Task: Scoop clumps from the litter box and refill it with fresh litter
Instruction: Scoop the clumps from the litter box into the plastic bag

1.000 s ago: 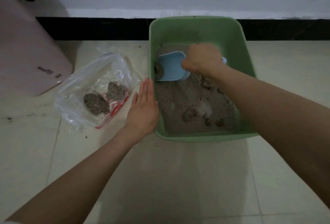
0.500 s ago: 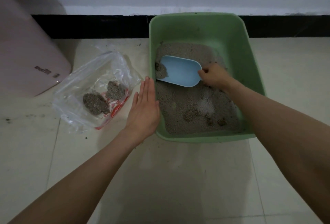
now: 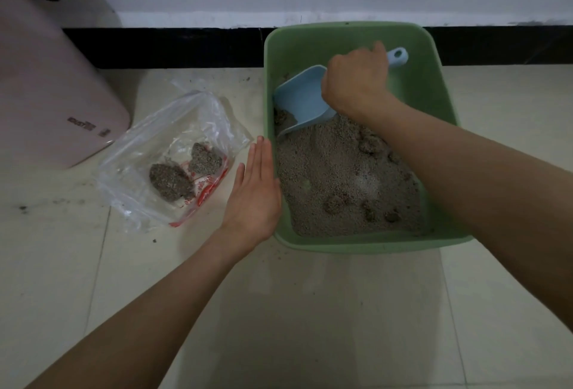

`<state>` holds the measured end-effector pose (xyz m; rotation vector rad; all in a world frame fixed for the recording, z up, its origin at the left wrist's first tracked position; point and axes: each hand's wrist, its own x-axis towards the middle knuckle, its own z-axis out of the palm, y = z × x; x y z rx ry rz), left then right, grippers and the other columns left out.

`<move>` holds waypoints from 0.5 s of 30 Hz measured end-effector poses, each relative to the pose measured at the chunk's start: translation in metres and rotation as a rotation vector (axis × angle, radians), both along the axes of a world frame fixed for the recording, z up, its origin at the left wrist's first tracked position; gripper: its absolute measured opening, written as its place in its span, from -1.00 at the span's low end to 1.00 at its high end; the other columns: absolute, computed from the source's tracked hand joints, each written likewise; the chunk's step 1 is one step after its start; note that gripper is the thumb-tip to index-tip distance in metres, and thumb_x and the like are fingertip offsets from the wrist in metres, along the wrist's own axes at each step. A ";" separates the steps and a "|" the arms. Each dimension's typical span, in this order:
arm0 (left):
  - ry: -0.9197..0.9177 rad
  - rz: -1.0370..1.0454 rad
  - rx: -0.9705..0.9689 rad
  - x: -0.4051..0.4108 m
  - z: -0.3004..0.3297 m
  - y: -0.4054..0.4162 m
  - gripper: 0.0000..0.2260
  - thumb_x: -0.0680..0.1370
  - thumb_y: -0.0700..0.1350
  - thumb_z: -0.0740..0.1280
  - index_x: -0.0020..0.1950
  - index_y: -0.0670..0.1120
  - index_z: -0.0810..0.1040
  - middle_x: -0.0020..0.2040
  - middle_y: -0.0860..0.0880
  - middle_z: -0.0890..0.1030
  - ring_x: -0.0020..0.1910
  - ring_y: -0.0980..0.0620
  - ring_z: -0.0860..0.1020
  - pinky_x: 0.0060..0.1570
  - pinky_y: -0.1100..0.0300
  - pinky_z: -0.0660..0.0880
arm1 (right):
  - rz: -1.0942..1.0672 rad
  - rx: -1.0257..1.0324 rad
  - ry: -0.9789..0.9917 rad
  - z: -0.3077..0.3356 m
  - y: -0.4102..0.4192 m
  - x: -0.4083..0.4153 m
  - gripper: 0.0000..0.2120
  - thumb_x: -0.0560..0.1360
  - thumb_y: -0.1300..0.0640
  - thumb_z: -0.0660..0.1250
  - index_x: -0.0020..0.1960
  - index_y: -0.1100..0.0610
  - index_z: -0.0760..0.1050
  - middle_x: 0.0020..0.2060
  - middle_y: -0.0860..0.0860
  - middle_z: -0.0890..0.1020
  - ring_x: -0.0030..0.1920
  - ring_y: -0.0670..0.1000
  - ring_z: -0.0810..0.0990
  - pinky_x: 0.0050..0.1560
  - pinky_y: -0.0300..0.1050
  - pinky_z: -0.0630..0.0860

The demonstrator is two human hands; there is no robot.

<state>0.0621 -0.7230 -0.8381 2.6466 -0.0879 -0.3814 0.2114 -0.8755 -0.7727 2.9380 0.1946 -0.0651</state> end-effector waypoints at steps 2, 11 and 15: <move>-0.008 0.001 -0.007 0.000 -0.001 0.000 -0.45 0.63 -0.19 -0.03 0.50 -0.15 -0.30 0.54 -0.06 -0.25 0.50 0.07 -0.25 0.50 0.09 -0.16 | -0.020 -0.002 0.020 0.000 0.004 -0.005 -0.65 0.56 0.14 0.13 -0.39 0.13 0.25 -0.46 0.03 0.34 -0.29 0.03 0.37 0.14 -0.02 0.27; -0.003 -0.001 -0.004 0.001 -0.001 0.000 -0.45 0.63 -0.20 -0.03 0.50 -0.15 -0.30 0.54 -0.07 -0.24 0.51 0.04 -0.25 0.49 0.07 -0.16 | -0.120 0.027 0.100 0.001 0.010 0.000 -0.76 0.53 0.23 0.16 -0.31 0.14 0.29 -0.42 0.03 0.35 -0.18 0.07 0.43 0.14 -0.02 0.28; -0.008 0.003 -0.014 0.001 -0.002 -0.001 -0.45 0.63 -0.20 -0.03 0.49 -0.15 -0.31 0.54 -0.07 -0.23 0.51 0.03 -0.24 0.49 0.06 -0.15 | -0.095 0.008 0.085 0.001 0.016 0.013 -0.79 0.51 0.24 0.16 -0.31 0.14 0.30 -0.43 0.03 0.37 -0.25 0.04 0.42 0.13 -0.03 0.27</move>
